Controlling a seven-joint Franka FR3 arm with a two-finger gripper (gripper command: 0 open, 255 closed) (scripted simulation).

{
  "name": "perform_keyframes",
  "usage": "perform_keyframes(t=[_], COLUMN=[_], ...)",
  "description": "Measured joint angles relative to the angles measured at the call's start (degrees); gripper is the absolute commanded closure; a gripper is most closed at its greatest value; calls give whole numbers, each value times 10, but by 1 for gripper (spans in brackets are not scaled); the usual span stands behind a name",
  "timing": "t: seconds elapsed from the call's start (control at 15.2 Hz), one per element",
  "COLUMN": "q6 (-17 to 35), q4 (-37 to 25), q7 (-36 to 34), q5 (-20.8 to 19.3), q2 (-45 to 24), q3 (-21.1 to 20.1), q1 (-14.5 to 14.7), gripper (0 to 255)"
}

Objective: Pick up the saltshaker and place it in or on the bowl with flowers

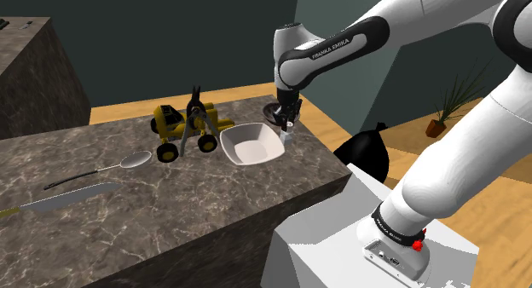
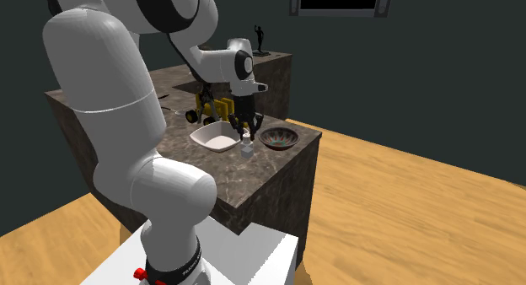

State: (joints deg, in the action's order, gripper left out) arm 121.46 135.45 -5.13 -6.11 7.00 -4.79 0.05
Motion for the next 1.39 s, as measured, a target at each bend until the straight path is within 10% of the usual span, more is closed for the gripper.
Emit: perform_keyframes(t=[1.39], q6=[-116], q4=[-69], q7=[15], q5=[10], q2=[49], q3=[1], q1=[1], gripper=[255])
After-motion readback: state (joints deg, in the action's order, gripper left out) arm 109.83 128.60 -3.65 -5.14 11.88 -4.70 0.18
